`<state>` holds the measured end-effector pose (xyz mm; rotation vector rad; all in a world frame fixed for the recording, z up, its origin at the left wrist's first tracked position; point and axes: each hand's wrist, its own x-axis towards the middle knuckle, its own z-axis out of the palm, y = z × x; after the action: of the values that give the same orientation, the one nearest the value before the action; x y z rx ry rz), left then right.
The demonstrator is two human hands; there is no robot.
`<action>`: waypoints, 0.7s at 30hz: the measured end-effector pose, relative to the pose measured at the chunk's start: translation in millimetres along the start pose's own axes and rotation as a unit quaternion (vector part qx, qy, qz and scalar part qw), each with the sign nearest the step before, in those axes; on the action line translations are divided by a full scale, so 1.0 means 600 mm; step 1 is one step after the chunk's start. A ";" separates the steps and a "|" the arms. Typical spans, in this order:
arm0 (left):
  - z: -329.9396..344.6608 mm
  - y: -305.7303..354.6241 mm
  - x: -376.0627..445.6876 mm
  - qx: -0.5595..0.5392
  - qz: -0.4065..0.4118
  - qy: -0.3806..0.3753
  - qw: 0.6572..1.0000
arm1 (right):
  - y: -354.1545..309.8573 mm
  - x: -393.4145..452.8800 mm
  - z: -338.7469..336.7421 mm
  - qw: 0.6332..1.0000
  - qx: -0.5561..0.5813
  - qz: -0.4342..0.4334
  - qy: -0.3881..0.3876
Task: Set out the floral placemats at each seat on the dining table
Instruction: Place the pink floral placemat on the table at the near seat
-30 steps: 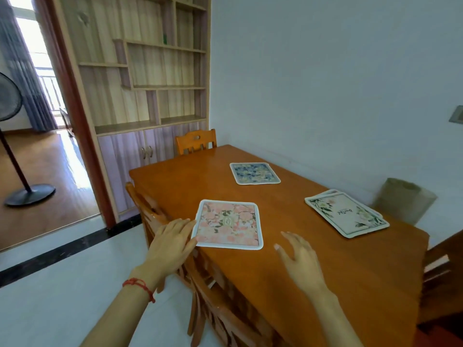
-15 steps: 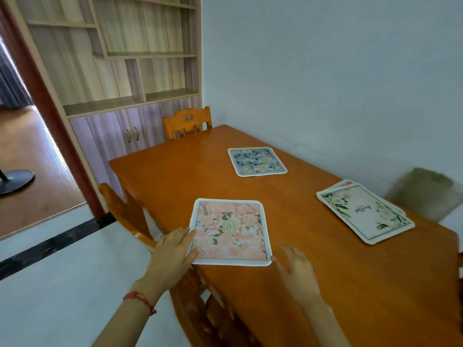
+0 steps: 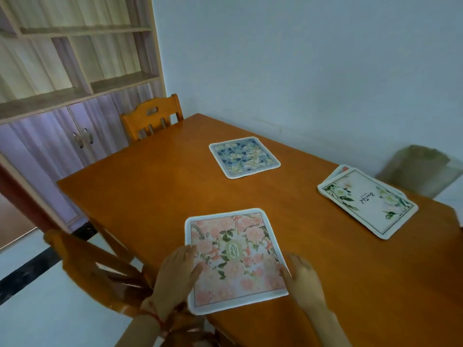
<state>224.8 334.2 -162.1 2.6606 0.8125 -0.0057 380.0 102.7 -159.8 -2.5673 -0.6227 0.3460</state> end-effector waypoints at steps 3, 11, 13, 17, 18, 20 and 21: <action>0.015 -0.013 0.027 -0.020 0.004 -0.006 1.000 | -0.001 0.027 0.015 1.000 -0.002 0.018 -0.009; 0.053 -0.040 0.087 -0.050 -0.072 -0.038 0.995 | 0.014 0.119 0.051 0.998 0.006 0.041 -0.048; 0.064 -0.047 0.094 -0.071 -0.094 -0.023 0.993 | 0.019 0.139 0.061 0.998 0.006 0.047 -0.052; 0.082 -0.046 0.100 -0.097 -0.117 -0.031 0.988 | 0.034 0.167 0.088 0.996 0.023 0.064 -0.059; 0.084 -0.044 0.102 -0.103 -0.123 -0.037 0.986 | 0.039 0.172 0.095 0.996 0.024 0.067 -0.062; 0.090 -0.042 0.109 -0.125 -0.124 -0.042 0.984 | 0.049 0.179 0.111 0.996 0.026 0.064 -0.059; 0.092 -0.039 0.112 -0.135 -0.122 -0.048 0.982 | 0.053 0.181 0.118 0.996 0.023 0.061 -0.054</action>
<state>273.5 369.9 -228.7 2.2774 1.0234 -0.0792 461.5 157.5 -250.5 -2.5618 -0.4916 0.5380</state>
